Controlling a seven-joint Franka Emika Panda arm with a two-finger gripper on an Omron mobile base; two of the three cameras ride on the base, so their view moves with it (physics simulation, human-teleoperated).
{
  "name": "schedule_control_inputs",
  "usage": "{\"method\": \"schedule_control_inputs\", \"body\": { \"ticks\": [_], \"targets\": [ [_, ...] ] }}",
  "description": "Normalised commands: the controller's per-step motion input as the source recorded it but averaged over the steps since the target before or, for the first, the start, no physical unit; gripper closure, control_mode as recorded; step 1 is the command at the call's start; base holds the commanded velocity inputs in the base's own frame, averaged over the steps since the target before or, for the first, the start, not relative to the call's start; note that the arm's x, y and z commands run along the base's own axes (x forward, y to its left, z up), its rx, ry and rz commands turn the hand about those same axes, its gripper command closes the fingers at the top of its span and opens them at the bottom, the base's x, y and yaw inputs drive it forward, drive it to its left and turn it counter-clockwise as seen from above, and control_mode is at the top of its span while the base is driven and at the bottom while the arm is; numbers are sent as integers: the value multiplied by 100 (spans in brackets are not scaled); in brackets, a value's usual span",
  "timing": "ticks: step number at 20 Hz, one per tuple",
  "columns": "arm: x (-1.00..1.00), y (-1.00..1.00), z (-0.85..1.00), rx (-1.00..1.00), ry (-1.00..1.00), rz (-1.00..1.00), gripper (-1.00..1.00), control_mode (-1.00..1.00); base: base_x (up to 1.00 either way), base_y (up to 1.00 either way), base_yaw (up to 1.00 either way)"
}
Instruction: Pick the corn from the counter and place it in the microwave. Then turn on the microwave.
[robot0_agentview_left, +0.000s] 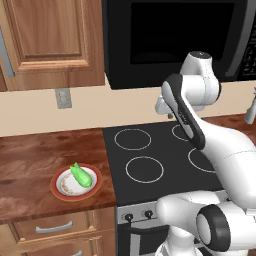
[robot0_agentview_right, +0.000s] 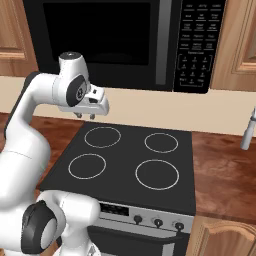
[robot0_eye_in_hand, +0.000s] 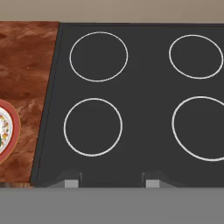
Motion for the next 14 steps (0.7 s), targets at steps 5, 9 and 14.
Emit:
{"method": "schedule_control_inputs", "body": {
  "ticks": [5, 9, 14],
  "targets": [
    [-15, 0, 2, 0, -3, 0, -100, -100, 0, 0, 0],
    [-26, -3, 10, 0, -6, -1, -100, -100, 0, 0, 0],
    [-25, -13, 11, 0, -6, -1, -100, -100, 0, 0, 0]
  ]
}}
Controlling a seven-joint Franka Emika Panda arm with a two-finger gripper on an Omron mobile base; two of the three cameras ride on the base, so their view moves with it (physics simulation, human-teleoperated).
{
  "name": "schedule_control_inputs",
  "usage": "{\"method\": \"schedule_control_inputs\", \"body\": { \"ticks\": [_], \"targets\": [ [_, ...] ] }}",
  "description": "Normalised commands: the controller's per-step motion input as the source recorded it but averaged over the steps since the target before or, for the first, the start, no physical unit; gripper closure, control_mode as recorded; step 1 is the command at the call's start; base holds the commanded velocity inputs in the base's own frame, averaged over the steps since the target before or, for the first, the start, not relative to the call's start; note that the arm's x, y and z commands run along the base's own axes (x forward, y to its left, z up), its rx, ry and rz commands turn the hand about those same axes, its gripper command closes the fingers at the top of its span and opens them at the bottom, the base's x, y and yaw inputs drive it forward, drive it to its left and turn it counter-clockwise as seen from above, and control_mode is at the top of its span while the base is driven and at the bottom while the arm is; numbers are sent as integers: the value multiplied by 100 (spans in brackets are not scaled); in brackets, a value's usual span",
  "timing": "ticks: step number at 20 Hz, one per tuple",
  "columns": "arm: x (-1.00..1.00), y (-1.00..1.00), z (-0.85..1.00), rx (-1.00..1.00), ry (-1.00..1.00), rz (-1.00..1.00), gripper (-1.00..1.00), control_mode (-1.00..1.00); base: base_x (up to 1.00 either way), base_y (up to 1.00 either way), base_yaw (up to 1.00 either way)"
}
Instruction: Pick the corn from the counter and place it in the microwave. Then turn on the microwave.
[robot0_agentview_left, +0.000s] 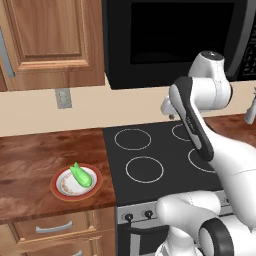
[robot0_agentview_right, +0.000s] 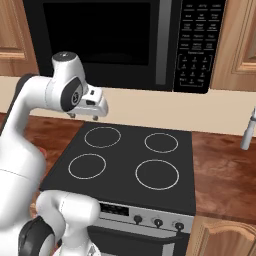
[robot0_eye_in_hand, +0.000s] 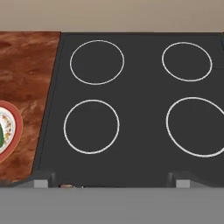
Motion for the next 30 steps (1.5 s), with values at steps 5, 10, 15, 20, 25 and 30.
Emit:
{"method": "schedule_control_inputs", "body": {
  "ticks": [5, 10, 15, 20, 25, 30],
  "targets": [
    [-28, -25, 9, 0, -6, -2, -100, -100, 0, 0, 0],
    [-26, -30, 8, 0, -7, -2, -100, -100, 0, 0, 0],
    [-22, -37, 13, 0, -6, -2, -100, -100, 0, 0, 0],
    [-12, -34, 20, 0, -9, 0, -100, -100, 0, 0, 0],
    [-14, -37, 32, -2, -13, 0, -100, -100, 0, 0, 0],
    [-8, -43, 33, -2, -11, -1, -100, -100, 0, 0, 0]
  ]
}}
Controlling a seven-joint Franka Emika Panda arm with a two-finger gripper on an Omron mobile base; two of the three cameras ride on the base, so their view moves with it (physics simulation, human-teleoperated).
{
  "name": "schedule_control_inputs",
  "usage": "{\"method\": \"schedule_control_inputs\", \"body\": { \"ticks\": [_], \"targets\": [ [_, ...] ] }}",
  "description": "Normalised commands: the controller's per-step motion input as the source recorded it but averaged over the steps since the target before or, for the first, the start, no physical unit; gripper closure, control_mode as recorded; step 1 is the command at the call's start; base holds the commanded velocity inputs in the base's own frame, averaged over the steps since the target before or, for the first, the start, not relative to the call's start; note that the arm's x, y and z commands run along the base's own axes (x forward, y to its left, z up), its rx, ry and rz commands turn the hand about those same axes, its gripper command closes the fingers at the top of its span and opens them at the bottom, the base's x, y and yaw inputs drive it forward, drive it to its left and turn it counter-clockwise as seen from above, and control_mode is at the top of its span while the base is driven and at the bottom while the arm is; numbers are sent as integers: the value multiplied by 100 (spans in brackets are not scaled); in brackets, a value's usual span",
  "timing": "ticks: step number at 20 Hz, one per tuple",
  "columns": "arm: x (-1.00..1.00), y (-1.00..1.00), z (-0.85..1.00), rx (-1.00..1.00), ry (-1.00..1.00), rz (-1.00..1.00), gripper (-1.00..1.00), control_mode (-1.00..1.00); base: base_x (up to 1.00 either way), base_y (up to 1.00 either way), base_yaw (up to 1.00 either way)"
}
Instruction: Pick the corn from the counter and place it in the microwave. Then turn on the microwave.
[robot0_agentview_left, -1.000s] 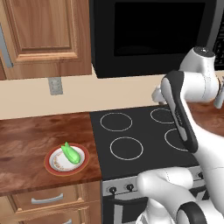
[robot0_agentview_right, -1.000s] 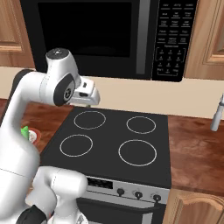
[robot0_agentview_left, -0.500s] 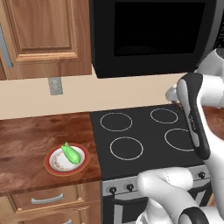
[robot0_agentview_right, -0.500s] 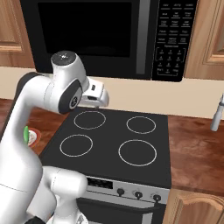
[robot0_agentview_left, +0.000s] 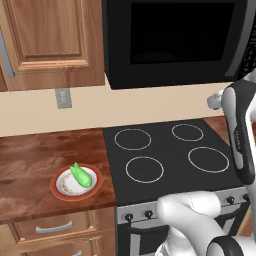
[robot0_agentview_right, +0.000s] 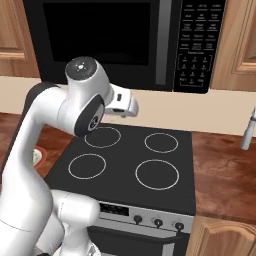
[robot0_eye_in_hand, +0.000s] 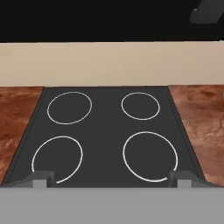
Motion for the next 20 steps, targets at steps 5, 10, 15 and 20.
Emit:
{"method": "schedule_control_inputs", "body": {
  "ticks": [5, 10, 15, 20],
  "targets": [
    [0, -40, 34, 0, -3, -3, -100, -100, 0, 0, 0],
    [0, -33, 31, 0, -1, -2, -100, -100, 0, 0, 0],
    [1, -31, 29, 0, -2, 0, -100, -100, 0, 0, 0],
    [11, -24, 27, 0, -9, 0, -100, -100, 0, 0, 0]
  ]
}}
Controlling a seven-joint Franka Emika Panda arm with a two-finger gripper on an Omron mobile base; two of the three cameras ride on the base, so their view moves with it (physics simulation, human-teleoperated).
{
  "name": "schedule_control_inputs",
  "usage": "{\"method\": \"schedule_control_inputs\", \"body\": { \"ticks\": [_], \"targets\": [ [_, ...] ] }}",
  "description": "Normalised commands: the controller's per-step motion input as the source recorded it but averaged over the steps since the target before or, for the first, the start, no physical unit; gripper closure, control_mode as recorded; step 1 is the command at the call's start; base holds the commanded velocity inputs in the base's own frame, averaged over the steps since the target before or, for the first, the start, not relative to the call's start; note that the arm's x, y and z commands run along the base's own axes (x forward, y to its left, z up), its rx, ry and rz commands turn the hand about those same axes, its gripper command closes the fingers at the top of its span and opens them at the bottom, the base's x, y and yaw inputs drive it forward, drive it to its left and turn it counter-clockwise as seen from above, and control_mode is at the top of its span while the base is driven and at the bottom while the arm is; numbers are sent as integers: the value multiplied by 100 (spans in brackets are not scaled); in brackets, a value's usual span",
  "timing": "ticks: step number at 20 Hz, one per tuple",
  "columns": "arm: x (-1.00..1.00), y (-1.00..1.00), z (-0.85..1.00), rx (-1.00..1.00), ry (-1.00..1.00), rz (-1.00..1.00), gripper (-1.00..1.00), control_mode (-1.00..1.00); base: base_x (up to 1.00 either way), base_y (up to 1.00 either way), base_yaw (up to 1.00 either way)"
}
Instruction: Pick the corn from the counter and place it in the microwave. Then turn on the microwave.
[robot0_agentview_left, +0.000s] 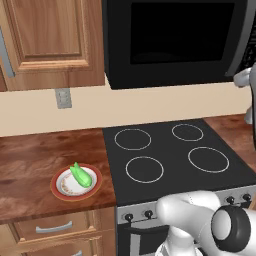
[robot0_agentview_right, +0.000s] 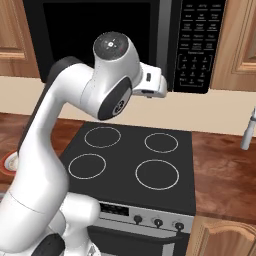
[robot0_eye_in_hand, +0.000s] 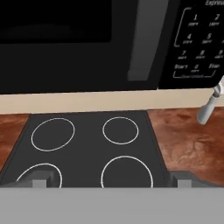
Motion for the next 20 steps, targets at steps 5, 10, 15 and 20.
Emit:
{"method": "schedule_control_inputs", "body": {
  "ticks": [5, 10, 15, 20],
  "targets": [
    [6, -21, 32, 0, -4, 0, -100, -100, 0, 0, 0],
    [12, -17, 31, 0, 0, 0, -100, -100, 0, 0, 0],
    [16, -7, 27, 0, 0, 0, -100, -100, 0, 0, 0],
    [23, 0, 16, 0, -4, 0, -100, -100, 0, 0, 0]
  ]
}}
